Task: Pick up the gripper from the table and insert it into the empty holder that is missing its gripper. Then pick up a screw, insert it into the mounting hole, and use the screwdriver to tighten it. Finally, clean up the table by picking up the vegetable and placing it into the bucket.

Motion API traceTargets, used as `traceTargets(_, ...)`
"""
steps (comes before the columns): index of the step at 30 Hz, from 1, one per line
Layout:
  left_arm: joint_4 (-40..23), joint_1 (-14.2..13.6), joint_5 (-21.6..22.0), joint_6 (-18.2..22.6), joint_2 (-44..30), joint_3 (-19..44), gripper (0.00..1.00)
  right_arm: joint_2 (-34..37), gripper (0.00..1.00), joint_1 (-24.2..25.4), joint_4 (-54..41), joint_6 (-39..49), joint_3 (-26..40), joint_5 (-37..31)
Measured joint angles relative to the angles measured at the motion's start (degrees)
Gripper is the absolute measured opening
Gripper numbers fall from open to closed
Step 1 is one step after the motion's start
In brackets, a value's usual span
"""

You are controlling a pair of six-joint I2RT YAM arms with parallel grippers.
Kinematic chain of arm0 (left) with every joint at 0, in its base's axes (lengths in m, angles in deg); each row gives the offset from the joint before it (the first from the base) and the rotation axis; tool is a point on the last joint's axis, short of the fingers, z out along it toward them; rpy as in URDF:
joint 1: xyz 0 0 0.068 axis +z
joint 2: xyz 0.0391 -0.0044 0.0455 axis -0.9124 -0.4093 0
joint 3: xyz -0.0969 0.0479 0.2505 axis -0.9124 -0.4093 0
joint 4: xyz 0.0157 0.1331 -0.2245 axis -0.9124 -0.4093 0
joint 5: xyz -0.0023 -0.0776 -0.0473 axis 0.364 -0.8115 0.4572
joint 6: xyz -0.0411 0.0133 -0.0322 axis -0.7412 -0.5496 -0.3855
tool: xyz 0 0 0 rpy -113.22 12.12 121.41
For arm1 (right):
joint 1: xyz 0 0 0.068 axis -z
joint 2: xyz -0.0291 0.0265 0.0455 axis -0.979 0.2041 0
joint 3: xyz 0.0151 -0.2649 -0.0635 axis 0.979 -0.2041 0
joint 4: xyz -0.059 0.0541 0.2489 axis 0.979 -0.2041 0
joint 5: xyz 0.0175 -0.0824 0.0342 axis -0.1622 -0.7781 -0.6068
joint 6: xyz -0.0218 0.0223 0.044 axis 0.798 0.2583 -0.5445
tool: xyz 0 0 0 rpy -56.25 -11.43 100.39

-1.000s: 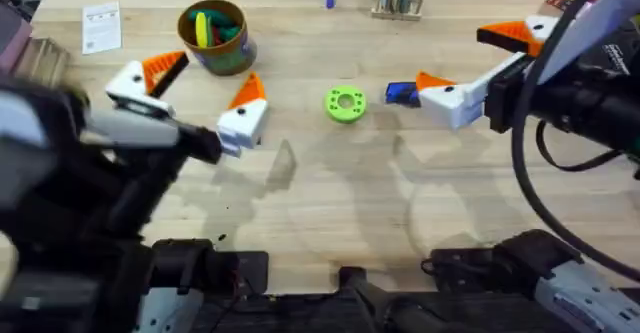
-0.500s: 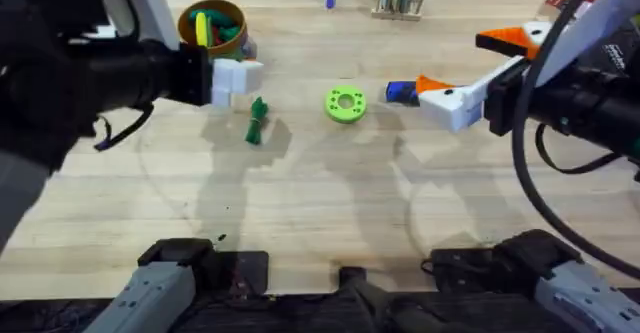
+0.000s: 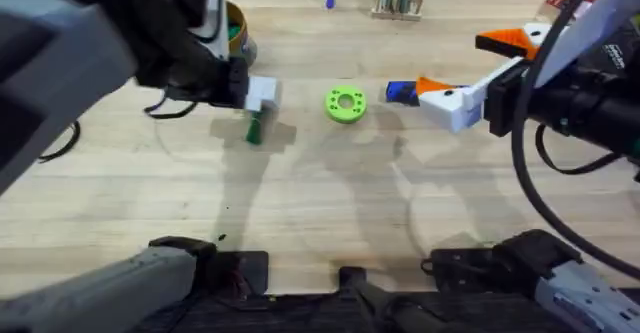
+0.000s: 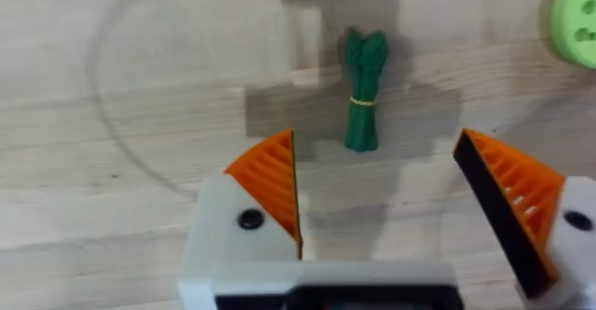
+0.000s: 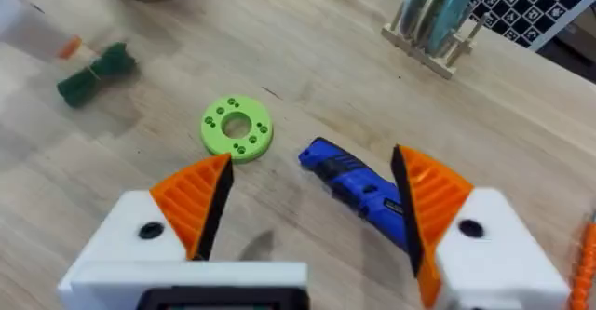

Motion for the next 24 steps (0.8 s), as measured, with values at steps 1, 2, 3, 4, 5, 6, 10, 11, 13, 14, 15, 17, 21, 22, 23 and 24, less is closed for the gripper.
traceTargets(1, 0.0, 0.0, -0.2, -0.8, -2.0, 0.0, 0.986, 0.0, 0.991, 0.0, 0.0, 0.0, 0.0, 0.0)
traceTargets(2, 0.1, 0.0, -0.4, -1.5, -3.9, 0.0, 0.986, 0.0, 0.992, 0.0, 0.0, 0.0, 0.0, 0.0)
traceTargets(3, 0.1, 0.0, -0.6, -2.0, -5.8, 0.0, 0.986, 0.0, 0.992, 0.0, 0.0, 0.0, 0.0, 0.0)
traceTargets(4, 0.1, 0.1, -0.8, -2.5, -7.7, 0.0, 0.985, 0.0, 0.992, 0.0, 0.0, -0.1, 0.0, 0.0)
traceTargets(5, 0.2, 0.1, -0.9, -2.8, -9.3, 0.0, 0.986, 0.0, 0.991, 0.0, 0.0, -0.2, 0.0, 0.0)
traceTargets(6, 0.6, 0.1, -1.1, -3.0, -11.0, 0.0, 0.986, 0.0, 0.992, 0.0, 0.0, -0.2, 0.0, 0.0)
traceTargets(10, 3.7, 0.1, -1.6, -2.9, -16.1, 0.0, 0.987, 0.0, 0.991, 0.0, 0.0, -0.2, 0.0, 0.0)
traceTargets(11, 4.2, 0.1, -1.7, -2.8, -17.4, 0.0, 0.991, 0.0, 0.992, 0.0, 0.0, -0.2, 0.0, 0.0)
traceTargets(13, 4.4, 0.1, -1.9, -2.7, -19.4, 0.0, 0.973, 0.0, 0.992, 0.0, 0.0, -0.2, 0.0, 0.0)
traceTargets(14, 4.5, 0.1, -1.9, -2.7, -20.3, 0.0, 0.925, 0.0, 0.992, 0.0, 0.0, -0.2, 0.0, 0.0)
traceTargets(15, 4.6, 0.1, -1.9, -2.7, -21.2, 0.0, 0.838, 0.0, 0.992, 0.0, 0.0, -0.3, 0.0, 0.0)
traceTargets(17, 4.8, 0.1, -1.8, -2.5, -21.6, 0.4, 0.562, 0.0, 0.991, 0.0, 0.0, -0.4, 0.0, 0.0)
traceTargets(21, 4.9, 0.0, -2.1, -2.1, -21.6, 0.7, 0.034, 0.0, 0.991, 0.0, 0.0, -0.4, 0.0, 0.0)
traceTargets(22, 4.9, 0.0, -2.2, -2.1, -21.6, 0.7, 0.015, 0.0, 0.991, 0.0, 0.0, -0.4, 0.0, 0.0)
traceTargets(23, 4.8, 0.0, -2.3, -2.1, -21.7, 0.7, 0.011, 0.0, 0.991, 0.0, 0.0, -0.4, 0.0, 0.0)
traceTargets(24, 4.7, 0.0, -2.4, -2.2, -21.9, 0.7, 0.012, 0.0, 0.991, 0.0, 0.0, -0.4, 0.0, 0.0)
